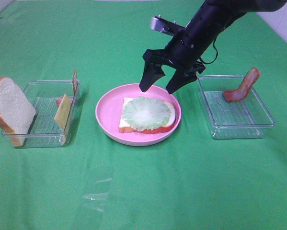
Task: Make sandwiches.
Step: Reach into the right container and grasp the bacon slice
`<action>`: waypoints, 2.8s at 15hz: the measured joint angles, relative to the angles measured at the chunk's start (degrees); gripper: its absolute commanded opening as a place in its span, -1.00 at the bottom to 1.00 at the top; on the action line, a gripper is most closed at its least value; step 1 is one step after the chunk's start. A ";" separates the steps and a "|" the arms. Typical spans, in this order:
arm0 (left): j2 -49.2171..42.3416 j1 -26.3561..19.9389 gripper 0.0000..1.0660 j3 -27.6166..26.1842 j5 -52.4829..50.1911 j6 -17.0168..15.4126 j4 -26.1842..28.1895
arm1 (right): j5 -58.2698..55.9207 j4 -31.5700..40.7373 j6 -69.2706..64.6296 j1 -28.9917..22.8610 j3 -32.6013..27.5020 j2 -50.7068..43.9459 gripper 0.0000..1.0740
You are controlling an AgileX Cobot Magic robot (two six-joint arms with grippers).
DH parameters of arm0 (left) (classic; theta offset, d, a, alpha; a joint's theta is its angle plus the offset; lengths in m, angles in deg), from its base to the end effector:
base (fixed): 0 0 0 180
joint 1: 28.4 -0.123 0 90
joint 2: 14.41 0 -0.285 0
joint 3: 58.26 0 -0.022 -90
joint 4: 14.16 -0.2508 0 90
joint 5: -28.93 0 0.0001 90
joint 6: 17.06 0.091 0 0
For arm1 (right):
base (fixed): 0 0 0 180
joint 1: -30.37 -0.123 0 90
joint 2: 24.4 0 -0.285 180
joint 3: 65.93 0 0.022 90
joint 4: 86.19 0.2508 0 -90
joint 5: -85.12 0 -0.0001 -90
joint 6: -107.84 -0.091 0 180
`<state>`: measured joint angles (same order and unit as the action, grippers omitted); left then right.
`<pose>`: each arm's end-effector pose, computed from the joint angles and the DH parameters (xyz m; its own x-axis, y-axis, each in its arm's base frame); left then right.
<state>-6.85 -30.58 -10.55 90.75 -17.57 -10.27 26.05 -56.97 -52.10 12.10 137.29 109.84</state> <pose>-0.0079 -0.0057 0.2801 -0.4544 -0.0582 -0.8889 -0.0034 0.9980 -0.0637 0.4248 0.1804 0.1774 -0.8948 -0.3625 -0.2606 -0.4410 0.8084 0.3899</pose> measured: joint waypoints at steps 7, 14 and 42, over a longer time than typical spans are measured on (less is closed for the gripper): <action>0.00 0.00 0.92 0.00 0.00 0.00 0.00 | -10.20 -16.16 -9.91 1.15 17.93 0.00 0.75; 0.00 0.00 0.92 0.00 0.00 0.00 0.00 | -10.26 -20.86 -13.92 16.62 19.60 -1.49 0.75; 0.00 0.00 0.92 0.00 0.00 0.00 0.00 | -10.49 -18.85 -11.92 23.49 19.60 10.43 -0.24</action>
<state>-6.85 -30.58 -10.55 90.75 -17.57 -10.27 15.56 -75.82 -64.02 35.59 156.88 120.27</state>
